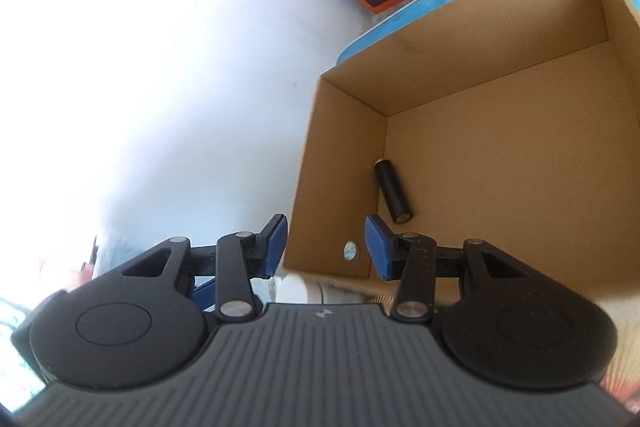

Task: Organize rigid objects
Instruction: 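Grasp the green lip balm in the pink bowl with the right gripper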

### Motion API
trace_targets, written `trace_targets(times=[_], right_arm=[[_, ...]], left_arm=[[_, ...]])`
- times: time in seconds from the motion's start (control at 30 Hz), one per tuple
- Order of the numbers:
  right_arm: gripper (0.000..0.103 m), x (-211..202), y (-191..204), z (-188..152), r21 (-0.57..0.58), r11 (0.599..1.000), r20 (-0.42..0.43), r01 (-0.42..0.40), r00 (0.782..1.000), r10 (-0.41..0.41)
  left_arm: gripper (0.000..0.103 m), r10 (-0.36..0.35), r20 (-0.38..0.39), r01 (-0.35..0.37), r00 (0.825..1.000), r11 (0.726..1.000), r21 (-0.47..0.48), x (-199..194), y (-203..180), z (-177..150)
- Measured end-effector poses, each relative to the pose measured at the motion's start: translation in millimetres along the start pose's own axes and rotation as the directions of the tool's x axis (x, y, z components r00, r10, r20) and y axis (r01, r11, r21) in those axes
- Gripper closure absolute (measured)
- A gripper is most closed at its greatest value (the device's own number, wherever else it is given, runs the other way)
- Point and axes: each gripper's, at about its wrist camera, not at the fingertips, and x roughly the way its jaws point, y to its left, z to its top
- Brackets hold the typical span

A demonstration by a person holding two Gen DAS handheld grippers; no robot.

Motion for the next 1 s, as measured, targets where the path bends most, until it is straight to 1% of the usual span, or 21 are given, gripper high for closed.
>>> trace_targets(times=[0.1,0.17,0.23,0.27,0.3,0.37,0.43,0.47,0.53,0.6,0.67,0.93,1.0], right_arm=[[0.06,-26,5,-44,-0.1,0.995,0.013,-0.022,1.0,0.023],[0.06,-30,2,-74,-0.147,0.989,0.016,0.006,1.0,-0.003],[0.063,-24,-5,-98,-0.173,0.984,0.019,0.044,0.999,-0.041],[0.064,-1,-14,-109,-0.178,0.982,0.013,0.061,0.998,-0.059],[0.066,3,-18,-115,-0.182,0.981,0.007,0.067,0.998,-0.067],[0.069,17,-25,-129,-0.187,0.976,0.01,0.109,0.994,-0.109],[0.075,27,-30,-134,-0.19,0.973,0.01,0.133,0.991,-0.133],[0.076,42,-33,-133,-0.189,0.971,0.006,0.143,0.989,-0.145],[0.078,53,-35,-133,-0.198,0.969,-0.006,0.149,0.988,-0.153],[0.079,61,-33,-133,-0.214,0.965,-0.018,0.15,0.987,-0.157],[0.08,65,-32,-132,-0.224,0.963,-0.03,0.151,0.986,-0.162],[0.08,84,-37,-130,-0.236,0.957,-0.077,0.17,0.978,-0.193],[0.08,88,-40,-130,-0.229,0.958,-0.087,0.172,0.977,-0.196]], left_arm=[[0.056,-0.049,-0.021,0.049,0.999,0.999,-0.003,-7,-9,-34],[0.056,-0.077,-0.044,0.077,0.996,0.997,-0.002,-5,-16,-55],[0.056,-0.101,-0.08,0.102,0.992,0.995,0.006,-2,-28,-82],[0.056,-0.111,-0.095,0.112,0.989,0.994,0.007,2,-32,-91],[0.057,-0.119,-0.122,0.121,0.985,0.993,0.007,8,-36,-102],[0.058,-0.122,-0.154,0.125,0.981,0.992,0.01,22,-40,-113],[0.06,-0.094,-0.166,0.101,0.982,0.994,0.036,32,-47,-121],[0.062,-0.087,-0.165,0.097,0.982,0.994,0.049,35,-50,-122],[0.062,-0.076,-0.161,0.088,0.984,0.994,0.069,43,-54,-125],[0.062,-0.072,-0.152,0.085,0.986,0.993,0.082,46,-57,-125],[0.062,-0.053,-0.145,0.067,0.988,0.994,0.089,50,-58,-124],[0.07,-0.005,-0.183,0.022,0.983,0.995,0.093,71,-55,-123],[0.07,-0.003,-0.189,0.02,0.982,0.996,0.088,74,-54,-123]])
